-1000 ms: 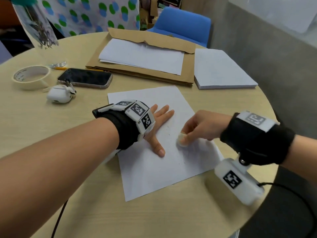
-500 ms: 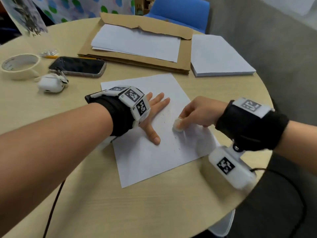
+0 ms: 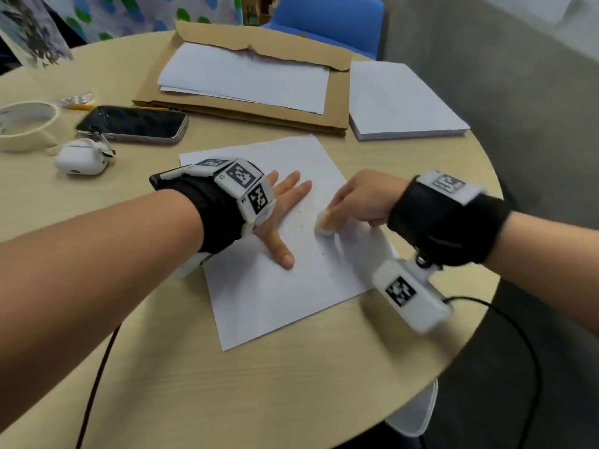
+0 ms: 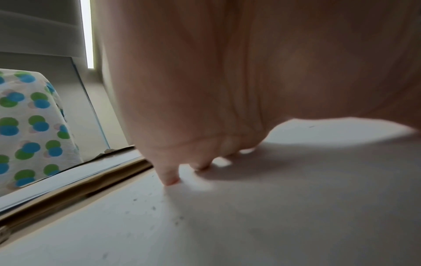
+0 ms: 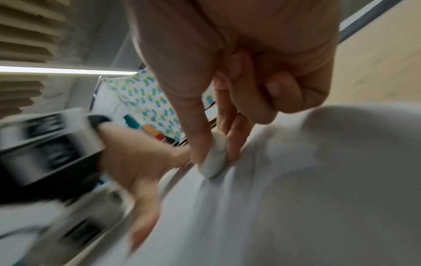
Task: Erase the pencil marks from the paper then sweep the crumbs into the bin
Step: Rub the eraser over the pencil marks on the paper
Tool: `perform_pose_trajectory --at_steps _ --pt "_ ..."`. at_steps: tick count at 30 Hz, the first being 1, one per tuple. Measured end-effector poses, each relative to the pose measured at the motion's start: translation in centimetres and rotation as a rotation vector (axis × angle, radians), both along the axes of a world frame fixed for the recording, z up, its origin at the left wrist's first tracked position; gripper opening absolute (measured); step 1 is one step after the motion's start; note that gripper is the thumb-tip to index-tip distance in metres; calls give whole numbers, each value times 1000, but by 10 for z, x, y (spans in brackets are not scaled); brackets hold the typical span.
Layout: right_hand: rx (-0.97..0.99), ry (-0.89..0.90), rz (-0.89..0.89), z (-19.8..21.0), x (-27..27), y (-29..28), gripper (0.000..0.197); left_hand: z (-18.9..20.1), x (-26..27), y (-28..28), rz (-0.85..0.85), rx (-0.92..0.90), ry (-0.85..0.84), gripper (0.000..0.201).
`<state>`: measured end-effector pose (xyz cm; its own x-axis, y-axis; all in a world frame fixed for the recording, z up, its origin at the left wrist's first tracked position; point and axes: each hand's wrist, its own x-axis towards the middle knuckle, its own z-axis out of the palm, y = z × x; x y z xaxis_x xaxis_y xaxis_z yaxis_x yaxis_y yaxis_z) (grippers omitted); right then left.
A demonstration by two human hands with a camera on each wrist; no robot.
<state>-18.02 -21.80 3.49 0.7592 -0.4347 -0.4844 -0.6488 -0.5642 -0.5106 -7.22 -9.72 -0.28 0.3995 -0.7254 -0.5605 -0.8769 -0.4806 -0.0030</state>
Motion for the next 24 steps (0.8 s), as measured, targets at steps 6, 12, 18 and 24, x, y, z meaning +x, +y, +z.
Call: perform_pose_trajectory --at_steps 6,12,18,24 --pt "-9 -111 -105 -6 18 -7 26 -1 0 1 7 -39 8 135" --pt "71 45 33 -6 -10 2 13 -5 2 1 6 -33 5 136" --pt "-7 -108 -178 -7 32 -14 28 -4 2 1 -8 -43 -2 144" --pt "754 -436 -588 2 13 -26 12 6 3 2 11 -58 64 123"
